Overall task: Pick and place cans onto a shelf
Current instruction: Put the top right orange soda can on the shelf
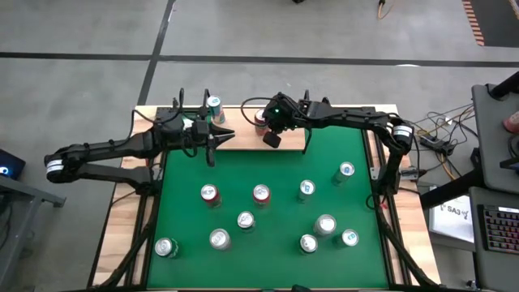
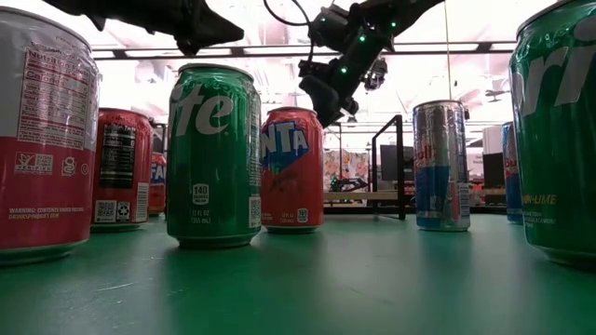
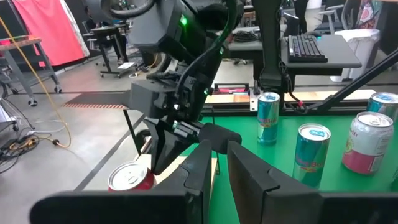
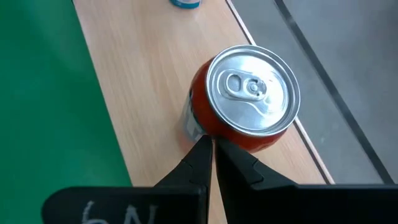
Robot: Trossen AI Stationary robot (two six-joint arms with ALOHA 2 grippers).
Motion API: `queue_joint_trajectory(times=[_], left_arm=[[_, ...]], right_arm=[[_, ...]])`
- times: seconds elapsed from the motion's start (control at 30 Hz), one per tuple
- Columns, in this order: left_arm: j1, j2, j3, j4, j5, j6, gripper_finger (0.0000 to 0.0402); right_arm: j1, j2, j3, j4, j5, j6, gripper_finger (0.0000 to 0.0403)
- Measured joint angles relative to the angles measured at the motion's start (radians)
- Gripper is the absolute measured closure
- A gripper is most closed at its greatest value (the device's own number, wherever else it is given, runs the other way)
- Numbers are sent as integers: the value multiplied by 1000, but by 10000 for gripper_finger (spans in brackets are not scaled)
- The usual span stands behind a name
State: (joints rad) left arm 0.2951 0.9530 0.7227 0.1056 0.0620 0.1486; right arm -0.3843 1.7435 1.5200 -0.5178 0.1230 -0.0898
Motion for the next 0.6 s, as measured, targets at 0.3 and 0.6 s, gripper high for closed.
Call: queue_joint_trajectory(times=[0.3, 0.6], left_arm=[[0, 7, 0, 0, -2, 24, 365], [0, 9, 0, 12, -3, 56, 365]], right_arm=[[-3, 0, 0, -35, -19, 30, 390], [0, 0, -18, 67, -105, 46, 390]])
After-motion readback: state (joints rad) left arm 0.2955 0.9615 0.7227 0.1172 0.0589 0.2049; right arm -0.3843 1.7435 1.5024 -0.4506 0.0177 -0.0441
